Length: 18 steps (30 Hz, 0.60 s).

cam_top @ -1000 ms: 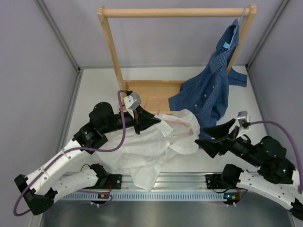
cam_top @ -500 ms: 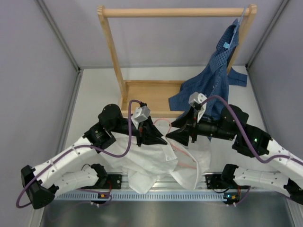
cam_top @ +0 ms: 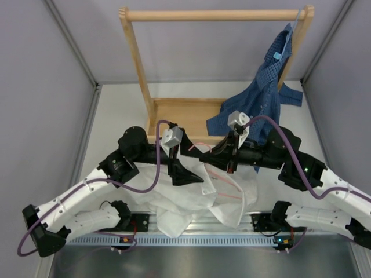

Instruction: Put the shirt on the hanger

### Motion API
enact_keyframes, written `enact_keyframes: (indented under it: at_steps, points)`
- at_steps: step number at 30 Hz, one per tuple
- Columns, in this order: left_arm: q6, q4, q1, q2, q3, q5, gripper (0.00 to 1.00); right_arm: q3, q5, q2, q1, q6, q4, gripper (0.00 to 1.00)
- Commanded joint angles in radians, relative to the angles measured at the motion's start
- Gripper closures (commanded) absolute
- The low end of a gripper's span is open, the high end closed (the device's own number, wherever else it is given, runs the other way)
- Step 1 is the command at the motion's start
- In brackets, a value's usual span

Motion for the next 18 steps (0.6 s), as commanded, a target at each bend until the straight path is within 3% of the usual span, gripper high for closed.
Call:
enact_keyframes:
  at_steps: [1, 5, 9, 13, 18]
  points:
    - [0.069, -0.142, -0.005, -0.072, 0.125, -0.379, 0.02, 0.025, 0.136, -0.054, 0.008, -0.019, 0.092, 1.00]
    - [0.037, -0.319, -0.005, -0.210, 0.188, -0.899, 0.02, 0.088, 0.411, -0.066, 0.009, -0.051, -0.055, 1.00]
    - [-0.020, -0.400, -0.005, -0.438, 0.060, -1.226, 0.02, 0.141, 0.424, -0.103, 0.008, -0.081, -0.108, 1.00]
    - [-0.068, -0.471, -0.005, -0.573, -0.051, -1.236, 0.02, 0.216, 0.419, -0.134, 0.008, -0.103, -0.196, 1.00]
    - [-0.069, -0.445, -0.005, -0.633, -0.141, -1.010, 0.02, 0.310, 0.393, -0.140, 0.008, -0.123, -0.298, 1.00]
